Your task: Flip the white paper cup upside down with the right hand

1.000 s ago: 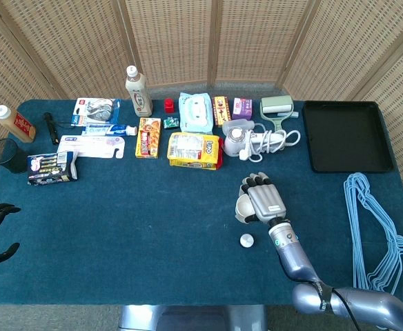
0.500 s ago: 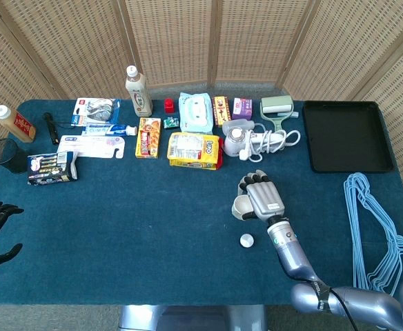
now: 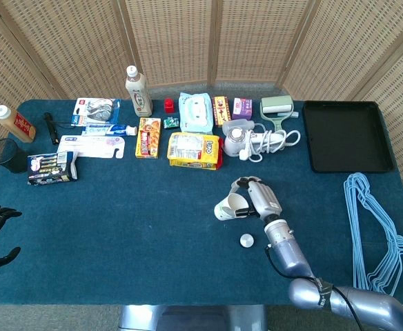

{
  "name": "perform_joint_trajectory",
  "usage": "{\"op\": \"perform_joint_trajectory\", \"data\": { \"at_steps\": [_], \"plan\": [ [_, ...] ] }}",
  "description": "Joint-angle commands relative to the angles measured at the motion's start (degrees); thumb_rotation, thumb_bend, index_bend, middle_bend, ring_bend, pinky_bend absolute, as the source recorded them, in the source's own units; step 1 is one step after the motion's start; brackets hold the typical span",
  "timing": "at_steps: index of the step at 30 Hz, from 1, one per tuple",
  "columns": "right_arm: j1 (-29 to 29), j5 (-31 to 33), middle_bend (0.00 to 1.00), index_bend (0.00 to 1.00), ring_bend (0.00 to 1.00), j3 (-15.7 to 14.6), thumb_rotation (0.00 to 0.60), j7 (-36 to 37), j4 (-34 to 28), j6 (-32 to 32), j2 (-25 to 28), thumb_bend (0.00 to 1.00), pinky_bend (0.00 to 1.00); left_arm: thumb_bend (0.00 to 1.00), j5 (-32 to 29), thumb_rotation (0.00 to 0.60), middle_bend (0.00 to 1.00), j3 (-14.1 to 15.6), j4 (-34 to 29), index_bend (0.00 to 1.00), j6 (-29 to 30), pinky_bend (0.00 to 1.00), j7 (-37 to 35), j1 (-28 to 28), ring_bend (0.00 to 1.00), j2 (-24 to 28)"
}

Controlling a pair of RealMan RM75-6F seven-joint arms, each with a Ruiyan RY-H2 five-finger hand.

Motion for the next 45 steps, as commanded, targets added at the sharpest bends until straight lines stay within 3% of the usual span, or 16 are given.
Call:
{"op": "perform_joint_trajectory", "data": {
  "at_steps": [1, 8, 11, 16, 23, 26, 34, 45],
  "plan": [
    [-0.97, -0.48, 0.32, 0.53, 0.20, 0.02, 0.439, 2.79, 0.98, -0.98, -0.66, 0.24, 0.07, 0.18, 0.19, 0.600, 0.28, 0.15, -0.34, 0.28, 0.21, 0.18, 0.34, 0.18, 0.17, 0.22],
    [-1.56, -4.32, 0.30, 0.42, 0.17, -3.03, 0.437, 1.84, 4.14, -0.58, -0.60, 0.24, 0.01, 0.18, 1.32, 0.600, 0.28, 0.00, -1.96, 0.28, 0.86, 0.18, 1.70, 0.07, 0.17, 0.70],
    [-1.90, -3.93, 0.27, 0.34, 0.16, -3.27, 0.438, 1.41, 4.20, -0.22, 0.13, 0.24, 0.00, 0.18, 1.86, 0.600, 0.28, 0.09, -2.50, 0.28, 0.71, 0.18, 2.30, -0.13, 0.17, 0.56],
    [-2.28, -4.87, 0.24, 0.29, 0.14, -4.31, 0.439, -1.03, 4.52, 1.33, 1.49, 0.25, 0.00, 0.18, 2.25, 0.600, 0.28, 0.08, -3.00, 0.28, 0.51, 0.18, 2.78, -0.38, 0.17, 0.39],
    [-2.24, -10.14, 0.23, 0.37, 0.13, -5.91, 0.438, -4.50, 2.18, 2.98, 4.69, 0.25, 0.00, 0.18, 2.73, 0.600, 0.28, 0.02, -3.21, 0.28, 0.88, 0.18, 2.96, -0.38, 0.17, 0.45],
    [-1.20, -13.68, 0.23, 0.39, 0.13, -7.99, 0.438, -8.10, 1.82, 2.33, 5.36, 0.26, 0.00, 0.18, 2.72, 0.600, 0.28, 0.20, -3.10, 0.28, 0.80, 0.18, 2.85, -0.29, 0.17, 0.37],
    [0.92, -15.30, 0.22, 0.36, 0.10, -10.42, 0.440, -14.34, 2.56, 0.50, 4.08, 0.26, 0.00, 0.18, 2.29, 0.600, 0.28, 0.14, -2.65, 0.28, 0.76, 0.18, 2.50, -0.21, 0.17, 0.50],
    [2.71, -17.70, 0.19, 0.33, 0.09, -11.24, 0.439, -19.95, 5.12, 1.51, 2.09, 0.26, 0.00, 0.18, 1.61, 0.600, 0.28, 0.21, -1.38, 0.28, 0.75, 0.18, 1.15, 0.10, 0.17, 0.36]
  ]
}}
